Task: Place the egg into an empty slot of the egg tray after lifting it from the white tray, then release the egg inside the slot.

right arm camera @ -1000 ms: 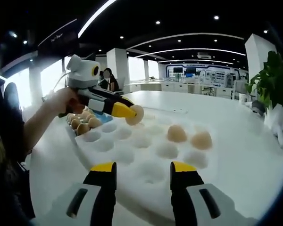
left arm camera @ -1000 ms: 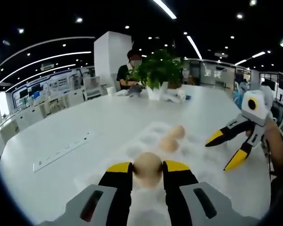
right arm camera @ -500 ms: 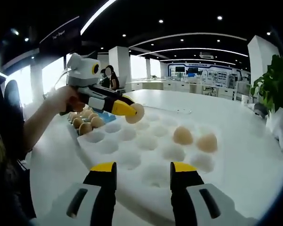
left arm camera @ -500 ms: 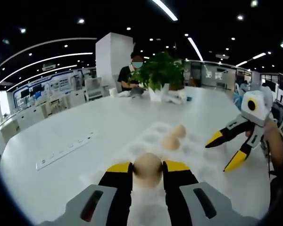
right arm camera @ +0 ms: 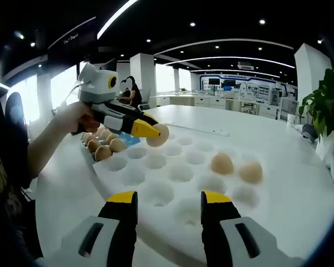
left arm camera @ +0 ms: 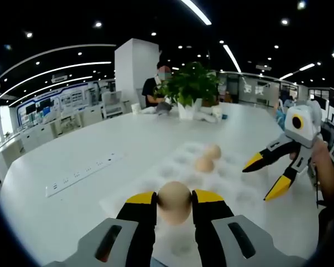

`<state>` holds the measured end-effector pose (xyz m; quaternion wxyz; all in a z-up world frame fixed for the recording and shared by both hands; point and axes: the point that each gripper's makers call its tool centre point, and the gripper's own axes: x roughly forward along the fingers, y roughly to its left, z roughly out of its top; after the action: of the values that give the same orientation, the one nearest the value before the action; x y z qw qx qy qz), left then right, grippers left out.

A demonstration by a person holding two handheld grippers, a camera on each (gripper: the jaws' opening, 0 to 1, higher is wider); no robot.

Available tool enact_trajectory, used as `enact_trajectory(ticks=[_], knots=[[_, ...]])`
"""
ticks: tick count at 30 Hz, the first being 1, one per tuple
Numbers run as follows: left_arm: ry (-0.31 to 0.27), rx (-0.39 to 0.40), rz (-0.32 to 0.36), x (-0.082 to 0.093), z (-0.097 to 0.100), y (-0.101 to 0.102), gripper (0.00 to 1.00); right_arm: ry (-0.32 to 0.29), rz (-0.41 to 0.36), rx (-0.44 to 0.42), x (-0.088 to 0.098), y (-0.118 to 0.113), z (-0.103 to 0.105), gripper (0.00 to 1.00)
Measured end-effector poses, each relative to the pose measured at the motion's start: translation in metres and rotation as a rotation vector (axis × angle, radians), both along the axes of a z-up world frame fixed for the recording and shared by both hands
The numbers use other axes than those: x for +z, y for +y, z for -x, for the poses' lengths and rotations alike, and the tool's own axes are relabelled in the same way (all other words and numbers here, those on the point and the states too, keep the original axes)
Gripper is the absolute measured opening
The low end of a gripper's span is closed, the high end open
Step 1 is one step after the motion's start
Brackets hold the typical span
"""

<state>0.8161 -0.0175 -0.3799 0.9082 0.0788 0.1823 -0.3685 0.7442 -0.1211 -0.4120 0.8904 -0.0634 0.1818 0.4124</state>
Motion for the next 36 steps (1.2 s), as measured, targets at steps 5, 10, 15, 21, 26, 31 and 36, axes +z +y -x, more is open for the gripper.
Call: enact_trajectory(ticks=[5, 10, 15, 21, 26, 31, 36], knots=[[-0.004, 0.007, 0.004, 0.001, 0.0, 0.006, 0.24, 0.001, 0.007, 0.008, -0.001, 0.005, 0.001, 0.47], [-0.029, -0.006, 0.074, 0.014, 0.002, 0.01, 0.03, -0.001, 0.014, 0.011, 0.0, 0.008, 0.001, 0.47], [0.029, -0.011, 0.066, -0.002, 0.003, 0.009, 0.04, -0.004, 0.012, 0.018, 0.001, 0.014, 0.004, 0.47], [0.069, 0.015, 0.041, -0.012, -0.012, 0.014, 0.11, 0.009, 0.013, 0.014, -0.005, 0.016, 0.006, 0.47], [0.058, 0.01, 0.076, -0.007, -0.01, 0.013, 0.12, 0.012, 0.015, 0.013, -0.006, 0.012, 0.005, 0.47], [0.049, 0.011, 0.049, -0.006, -0.008, 0.013, 0.22, 0.01, 0.006, 0.013, -0.006, 0.012, 0.005, 0.47], [0.042, 0.02, 0.017, -0.007, -0.011, 0.018, 0.28, 0.013, -0.003, 0.015, -0.007, 0.011, 0.005, 0.47]])
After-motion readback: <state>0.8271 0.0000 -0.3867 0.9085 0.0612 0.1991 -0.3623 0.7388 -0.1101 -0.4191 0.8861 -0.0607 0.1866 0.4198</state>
